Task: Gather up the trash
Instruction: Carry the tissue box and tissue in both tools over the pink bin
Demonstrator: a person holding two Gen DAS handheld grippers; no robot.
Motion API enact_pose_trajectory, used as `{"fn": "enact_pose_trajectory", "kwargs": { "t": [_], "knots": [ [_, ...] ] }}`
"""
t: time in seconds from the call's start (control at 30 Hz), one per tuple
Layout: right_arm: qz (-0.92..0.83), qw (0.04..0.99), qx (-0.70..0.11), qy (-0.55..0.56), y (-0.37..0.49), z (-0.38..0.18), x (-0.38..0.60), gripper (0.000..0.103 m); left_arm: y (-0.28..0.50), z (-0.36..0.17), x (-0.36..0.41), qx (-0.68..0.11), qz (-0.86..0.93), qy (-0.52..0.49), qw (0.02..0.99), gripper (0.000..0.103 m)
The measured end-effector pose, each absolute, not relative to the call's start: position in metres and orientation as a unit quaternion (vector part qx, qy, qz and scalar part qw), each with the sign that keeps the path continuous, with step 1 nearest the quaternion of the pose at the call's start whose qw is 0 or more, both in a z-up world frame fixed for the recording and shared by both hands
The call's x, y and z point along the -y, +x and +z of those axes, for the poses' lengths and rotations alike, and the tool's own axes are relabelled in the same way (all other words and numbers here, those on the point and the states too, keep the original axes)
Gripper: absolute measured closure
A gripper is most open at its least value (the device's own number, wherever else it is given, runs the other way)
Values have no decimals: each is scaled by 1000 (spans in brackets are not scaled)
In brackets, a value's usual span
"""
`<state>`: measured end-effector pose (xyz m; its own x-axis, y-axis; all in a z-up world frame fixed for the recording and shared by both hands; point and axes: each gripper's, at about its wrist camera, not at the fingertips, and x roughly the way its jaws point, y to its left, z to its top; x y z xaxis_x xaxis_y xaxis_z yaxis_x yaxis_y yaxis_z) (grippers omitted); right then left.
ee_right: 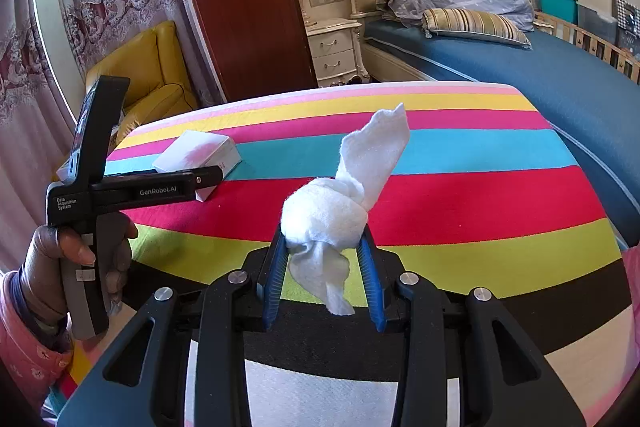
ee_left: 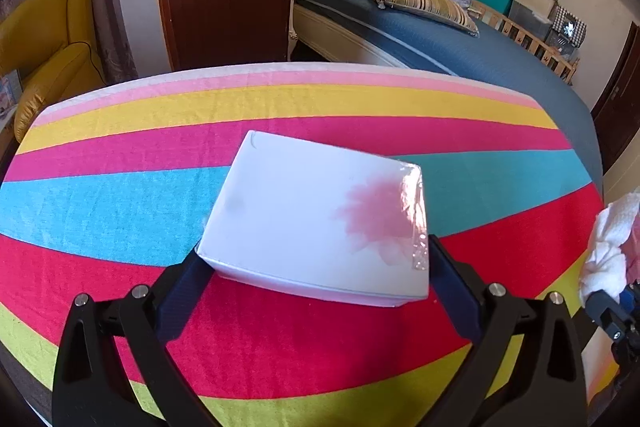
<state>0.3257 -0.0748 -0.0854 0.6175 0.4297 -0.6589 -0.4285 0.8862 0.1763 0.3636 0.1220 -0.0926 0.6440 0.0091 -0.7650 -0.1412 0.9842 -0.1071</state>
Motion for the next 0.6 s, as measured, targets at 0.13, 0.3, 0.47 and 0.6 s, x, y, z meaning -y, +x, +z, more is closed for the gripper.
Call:
{"fn": "enact_pose_trajectory", "kwargs": {
  "t": [0.13, 0.3, 0.47, 0.6],
  "knots": [
    [238, 899, -367, -7, 319, -86, 73, 68, 350, -86, -119, -395, 30, -79, 915, 13],
    [236, 899, -370, -10, 309, -88, 75, 68, 322, -79, -100, -377, 24, -66, 923, 13],
    [230, 901, -366, -14, 298, -85, 78, 68, 288, -78, -87, -363, 24, -66, 929, 13],
    [227, 904, -363, -13, 286, -84, 84, 68, 264, -73, -78, -346, 24, -53, 936, 13]
  ]
}}
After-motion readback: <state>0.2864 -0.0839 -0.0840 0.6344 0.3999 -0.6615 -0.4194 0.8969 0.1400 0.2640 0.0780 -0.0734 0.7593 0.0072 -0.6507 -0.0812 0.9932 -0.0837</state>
